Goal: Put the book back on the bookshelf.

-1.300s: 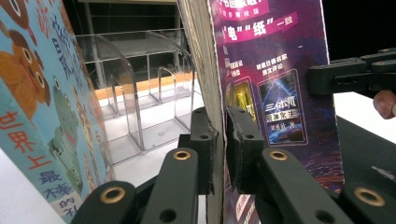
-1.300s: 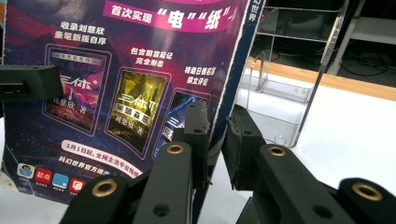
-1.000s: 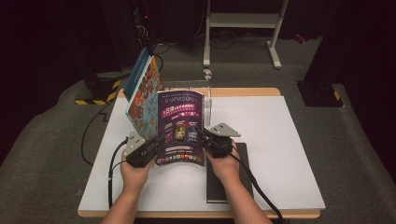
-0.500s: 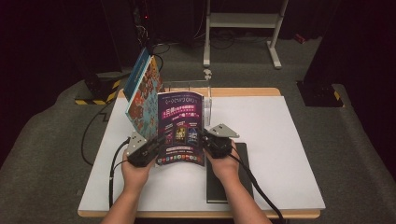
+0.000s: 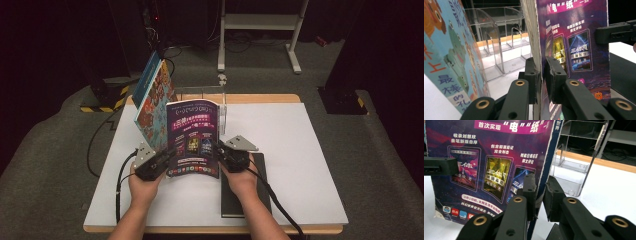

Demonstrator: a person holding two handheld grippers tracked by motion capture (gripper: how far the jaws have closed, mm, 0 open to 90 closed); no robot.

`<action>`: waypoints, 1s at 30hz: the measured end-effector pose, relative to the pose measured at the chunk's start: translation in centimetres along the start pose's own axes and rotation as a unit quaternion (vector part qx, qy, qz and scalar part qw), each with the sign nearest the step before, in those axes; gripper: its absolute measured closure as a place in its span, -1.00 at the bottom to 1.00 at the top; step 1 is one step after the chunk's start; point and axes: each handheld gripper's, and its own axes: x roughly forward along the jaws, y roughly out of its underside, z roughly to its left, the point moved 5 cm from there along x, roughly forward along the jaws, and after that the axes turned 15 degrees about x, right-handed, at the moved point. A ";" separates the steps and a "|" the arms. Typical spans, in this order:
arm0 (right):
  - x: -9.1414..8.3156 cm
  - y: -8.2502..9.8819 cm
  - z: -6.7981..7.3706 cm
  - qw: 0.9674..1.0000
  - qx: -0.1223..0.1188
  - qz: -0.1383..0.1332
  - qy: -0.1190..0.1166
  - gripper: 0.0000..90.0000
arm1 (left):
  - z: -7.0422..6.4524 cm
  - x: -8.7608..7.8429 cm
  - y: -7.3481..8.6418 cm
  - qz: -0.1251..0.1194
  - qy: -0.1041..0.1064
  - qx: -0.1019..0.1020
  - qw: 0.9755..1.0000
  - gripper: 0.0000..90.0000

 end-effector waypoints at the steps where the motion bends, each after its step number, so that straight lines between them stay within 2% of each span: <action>1: -0.1 0.1 0.0 1.000 0.000 -0.001 -0.001 0.78 | 0.0 -0.1 0.0 0.000 0.000 0.000 1.000 0.77; 8: -0.7 0.5 0.2 1.000 0.004 -0.008 -0.008 0.79 | -0.1 -0.5 0.1 0.001 0.001 -0.001 1.000 0.75; 20: -2.1 1.3 0.9 0.999 0.000 -0.019 -0.026 0.82 | -0.1 -1.8 0.6 0.007 0.003 0.013 1.000 0.73; 30: -3.1 2.1 1.5 0.999 -0.003 -0.026 -0.039 0.83 | -0.1 -2.7 1.0 0.002 0.003 0.017 1.000 0.68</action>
